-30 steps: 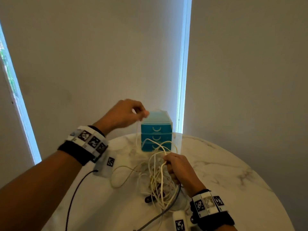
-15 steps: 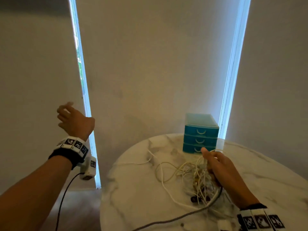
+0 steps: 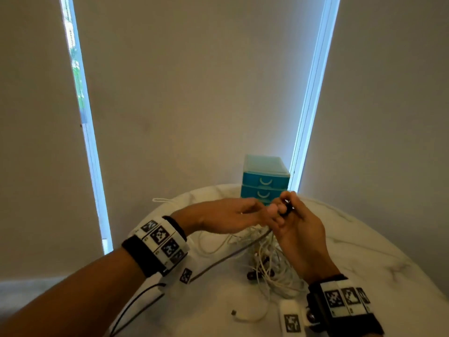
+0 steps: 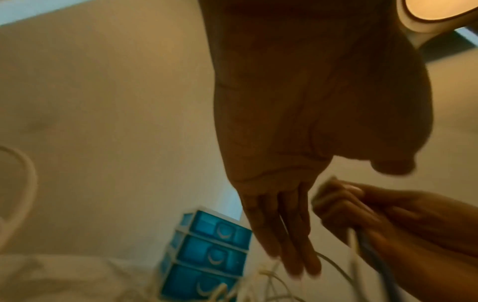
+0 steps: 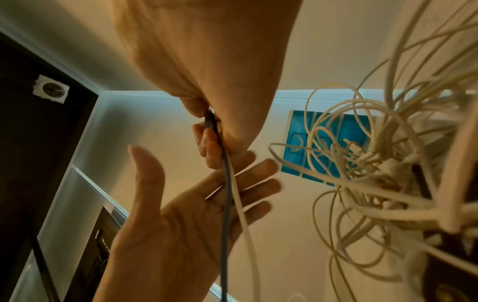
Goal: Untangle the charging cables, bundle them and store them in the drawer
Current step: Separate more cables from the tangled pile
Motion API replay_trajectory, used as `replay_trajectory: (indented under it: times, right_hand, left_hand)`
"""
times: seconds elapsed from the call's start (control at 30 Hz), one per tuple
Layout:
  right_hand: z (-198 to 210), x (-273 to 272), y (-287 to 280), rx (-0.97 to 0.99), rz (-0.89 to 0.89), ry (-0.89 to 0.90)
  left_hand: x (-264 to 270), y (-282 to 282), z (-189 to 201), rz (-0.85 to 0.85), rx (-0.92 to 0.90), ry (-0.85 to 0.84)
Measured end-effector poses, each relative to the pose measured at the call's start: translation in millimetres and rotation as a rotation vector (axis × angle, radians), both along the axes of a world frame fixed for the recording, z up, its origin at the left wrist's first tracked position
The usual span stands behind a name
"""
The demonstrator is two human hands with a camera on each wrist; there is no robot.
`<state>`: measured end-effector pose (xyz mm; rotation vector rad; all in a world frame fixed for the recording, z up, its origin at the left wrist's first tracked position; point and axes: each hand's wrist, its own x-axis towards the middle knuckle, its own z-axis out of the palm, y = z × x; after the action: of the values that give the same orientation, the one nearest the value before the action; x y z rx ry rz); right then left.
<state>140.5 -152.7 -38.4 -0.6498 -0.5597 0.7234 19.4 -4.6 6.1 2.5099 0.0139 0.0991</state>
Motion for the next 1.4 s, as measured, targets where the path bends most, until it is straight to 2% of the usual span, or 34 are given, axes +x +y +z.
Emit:
replay_trajectory:
  times: [0.07, 0.1, 0.2, 0.3, 0.43, 0.6, 0.67, 0.73, 0.83, 1.0, 1.17, 1.23, 1.3, 1.4]
  right_hand:
    - [1, 2, 0, 0.015, -0.039, 0.018]
    - [2, 4, -1, 0.017, -0.054, 0.018]
    - [1, 14, -4, 0.031, -0.059, 0.011]
    - [-1, 14, -5, 0.056, -0.078, 0.026]
    - [-4, 17, -6, -0.033, -0.091, -0.095]
    - [-8, 31, -16, -0.238, -0.184, -0.545]
    - [-8, 29, -19, -0.271, -0.222, -0.657]
    - [-7, 26, -19, -0.278, -0.295, -0.701]
    - [-6, 22, -15, -0.296, -0.403, -0.702]
    - [19, 21, 1, -0.345, -0.430, -0.768]
    - [71, 13, 26, -0.405, -0.492, -1.042]
    - [84, 8, 36, -0.439, -0.512, -1.156]
    - [89, 1, 46, -0.479, -0.526, -1.258]
    - [88, -10, 62, -0.495, -0.540, -1.352]
  left_hand:
    - [17, -11, -14, -0.106, 0.005, 0.085]
    - [21, -13, -19, -0.115, -0.053, 0.122]
    - [26, -13, -23, -0.120, -0.208, 0.129]
    - [22, -16, -16, -0.031, -0.302, 0.101]
    - [21, -8, -9, 0.094, -0.037, -0.058]
    - [19, 11, -8, 0.125, 0.021, -0.079]
    - [17, 20, -8, 0.132, -0.013, -0.074]
    - [12, 25, -5, 0.128, -0.077, -0.033]
    - [-3, 43, 7, 0.094, -0.066, 0.056]
    - [-58, 107, 23, 0.115, 0.008, 0.169]
    - [-116, 156, 4, 0.215, 0.091, 0.281]
    - [-135, 170, -9, 0.284, 0.124, 0.253]
    - [-151, 186, -17, 0.365, 0.220, 0.156]
    - [-161, 208, -14, 0.544, 0.548, 0.022]
